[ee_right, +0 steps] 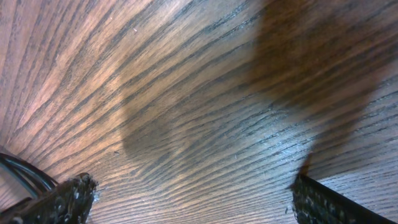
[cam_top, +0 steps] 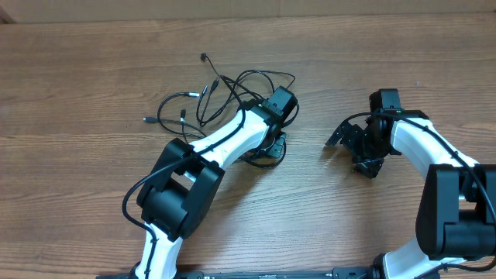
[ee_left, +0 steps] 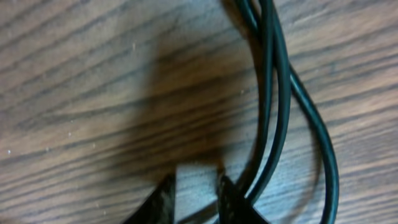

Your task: Untangle cables

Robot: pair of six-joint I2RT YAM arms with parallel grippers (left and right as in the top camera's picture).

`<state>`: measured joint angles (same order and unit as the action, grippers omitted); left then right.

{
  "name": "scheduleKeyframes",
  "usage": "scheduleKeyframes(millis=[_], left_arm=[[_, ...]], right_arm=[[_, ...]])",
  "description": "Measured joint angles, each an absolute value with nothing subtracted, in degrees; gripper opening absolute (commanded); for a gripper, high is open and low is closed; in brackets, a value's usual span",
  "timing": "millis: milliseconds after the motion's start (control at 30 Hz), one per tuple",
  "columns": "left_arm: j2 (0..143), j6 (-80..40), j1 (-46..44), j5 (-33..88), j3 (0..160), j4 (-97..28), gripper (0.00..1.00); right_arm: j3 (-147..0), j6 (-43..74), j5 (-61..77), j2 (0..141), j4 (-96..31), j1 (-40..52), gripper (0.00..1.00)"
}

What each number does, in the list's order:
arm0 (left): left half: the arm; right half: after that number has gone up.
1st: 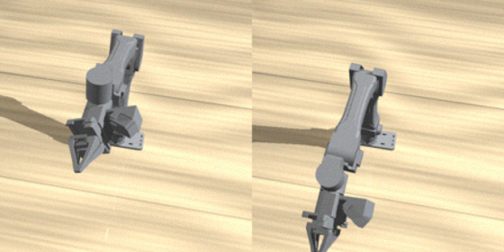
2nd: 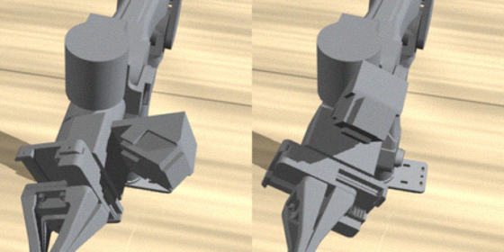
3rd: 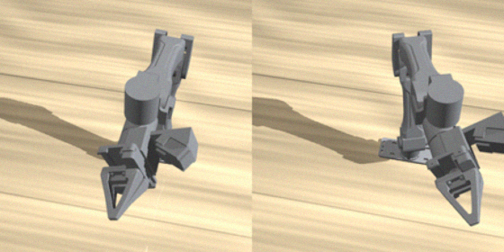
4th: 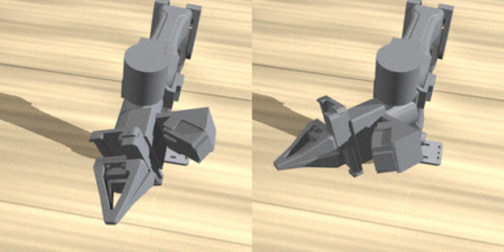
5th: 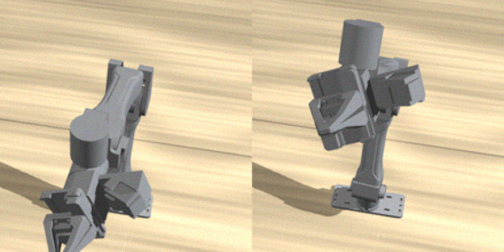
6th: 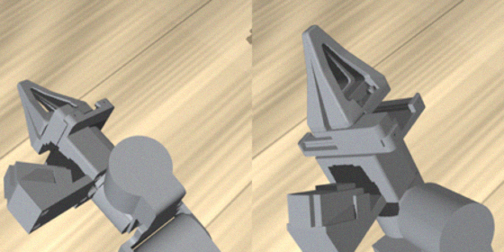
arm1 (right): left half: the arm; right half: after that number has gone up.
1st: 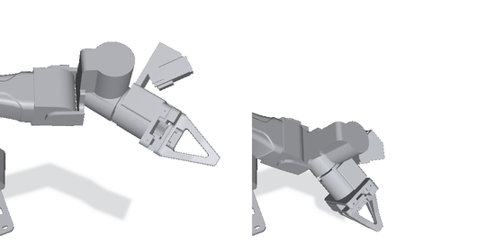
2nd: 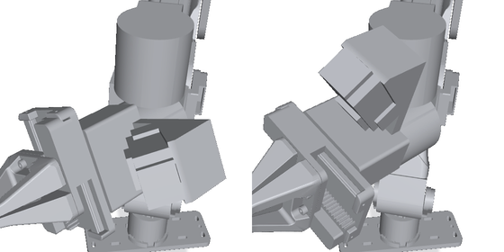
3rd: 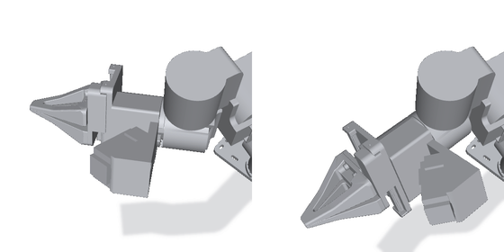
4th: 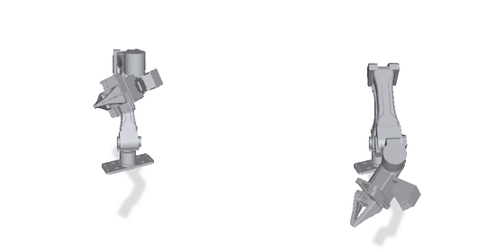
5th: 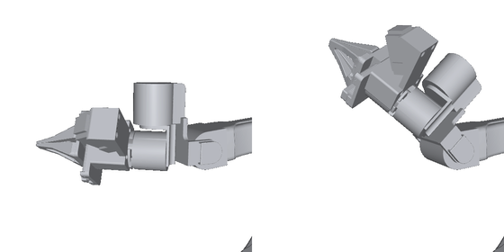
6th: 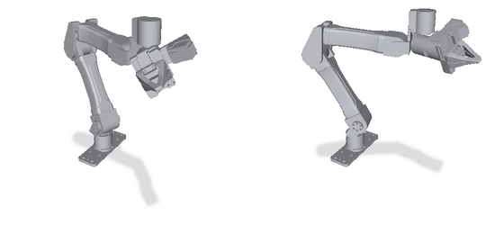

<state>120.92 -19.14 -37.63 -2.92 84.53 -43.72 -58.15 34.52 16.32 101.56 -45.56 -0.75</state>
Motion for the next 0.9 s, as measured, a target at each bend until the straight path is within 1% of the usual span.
scheduleKeyframes(millis=[67, 100, 133, 167, 367, 667, 900], left_arm=[[120.9, -19.2, -37.6, -3.1, 84.3, -42.9, 0.24], [120.9, -19.2, -37.6, -3.3, 84.1, -42.3, 0.2], [120.8, -19.2, -37.6, -3.3, 84.0, -42.0, 0.15], [120.7, -19.4, -37.6, -3.5, 83.9, -41.9, 0.04], [120.7, -19.3, -37.5, -3.6, 83.9, -42.4, 0.05], [119.7, -19.4, -37.5, -3.6, 83.9, -48.9, 0.04], [110.4, -19.7, -37.5, -3.9, 83.5, -49.7, 0.05]], right_arm=[[-58.1, 34.5, 16.3, 101.5, -45.5, -0.8, 1.0], [-58.1, 34.5, 16.3, 101.5, -45.5, -0.8, 1.0], [-58.1, 34.5, 16.3, 101.5, -45.5, -0.8, 1.0], [-58.1, 34.5, 16.3, 101.5, -45.5, -0.8, 1.0], [-58.1, 34.5, 16.3, 101.5, -45.5, -0.8, 1.0], [-58.1, 34.5, 16.3, 101.5, -45.5, -0.8, 1.0], [-58.1, 34.5, 16.3, 101.5, -45.5, -0.8, 1.0]])
